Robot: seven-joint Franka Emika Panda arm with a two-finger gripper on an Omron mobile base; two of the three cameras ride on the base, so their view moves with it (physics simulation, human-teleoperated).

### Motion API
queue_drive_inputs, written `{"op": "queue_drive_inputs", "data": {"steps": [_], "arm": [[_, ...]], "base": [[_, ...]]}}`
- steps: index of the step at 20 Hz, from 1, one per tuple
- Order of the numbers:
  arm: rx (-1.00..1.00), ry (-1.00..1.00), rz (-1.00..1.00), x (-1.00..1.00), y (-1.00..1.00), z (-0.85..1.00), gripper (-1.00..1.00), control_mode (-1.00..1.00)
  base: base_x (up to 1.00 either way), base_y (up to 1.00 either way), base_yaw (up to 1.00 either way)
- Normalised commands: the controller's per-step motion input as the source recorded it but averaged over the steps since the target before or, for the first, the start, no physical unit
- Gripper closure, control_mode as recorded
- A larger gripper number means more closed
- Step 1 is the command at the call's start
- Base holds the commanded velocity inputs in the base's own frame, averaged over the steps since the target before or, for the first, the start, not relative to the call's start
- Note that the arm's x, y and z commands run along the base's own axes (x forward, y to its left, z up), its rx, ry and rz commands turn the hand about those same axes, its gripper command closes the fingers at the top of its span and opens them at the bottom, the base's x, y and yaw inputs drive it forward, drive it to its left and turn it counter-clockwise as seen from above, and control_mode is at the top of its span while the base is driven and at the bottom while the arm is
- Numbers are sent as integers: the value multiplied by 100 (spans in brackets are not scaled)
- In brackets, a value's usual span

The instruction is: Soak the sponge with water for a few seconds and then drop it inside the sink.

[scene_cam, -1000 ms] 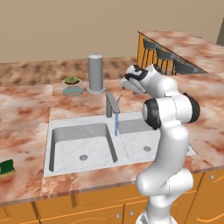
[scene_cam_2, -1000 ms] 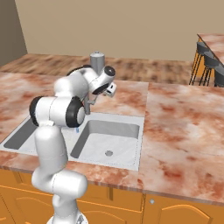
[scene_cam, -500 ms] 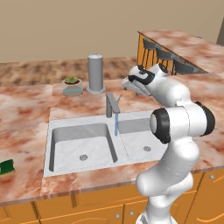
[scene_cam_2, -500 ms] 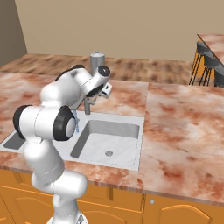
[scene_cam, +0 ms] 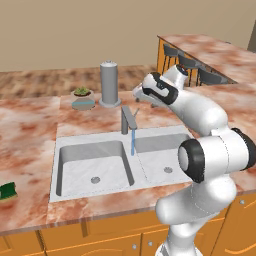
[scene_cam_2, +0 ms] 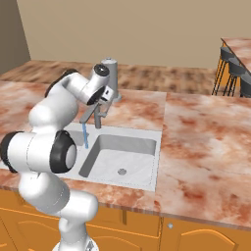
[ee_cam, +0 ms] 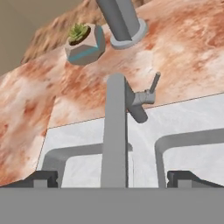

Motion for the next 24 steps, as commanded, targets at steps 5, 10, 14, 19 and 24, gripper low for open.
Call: {"op": "queue_drive_inputs", "data": {"steps": [5,10,14,19,24], "arm": [[-4,25,9,-29,54,19,-100,-100],[0,17,7,-33,42,6,-100,-100],[0,1,2,-56,26,0,-100,-100],[0,-2,0,-29,30,-6,-100,-100],[0,-11,0,-11,24,-23,-100,-100]], "base": [[0,0,0],[0,0,0],[0,0,0],[0,0,0],[0,0,0]]}}
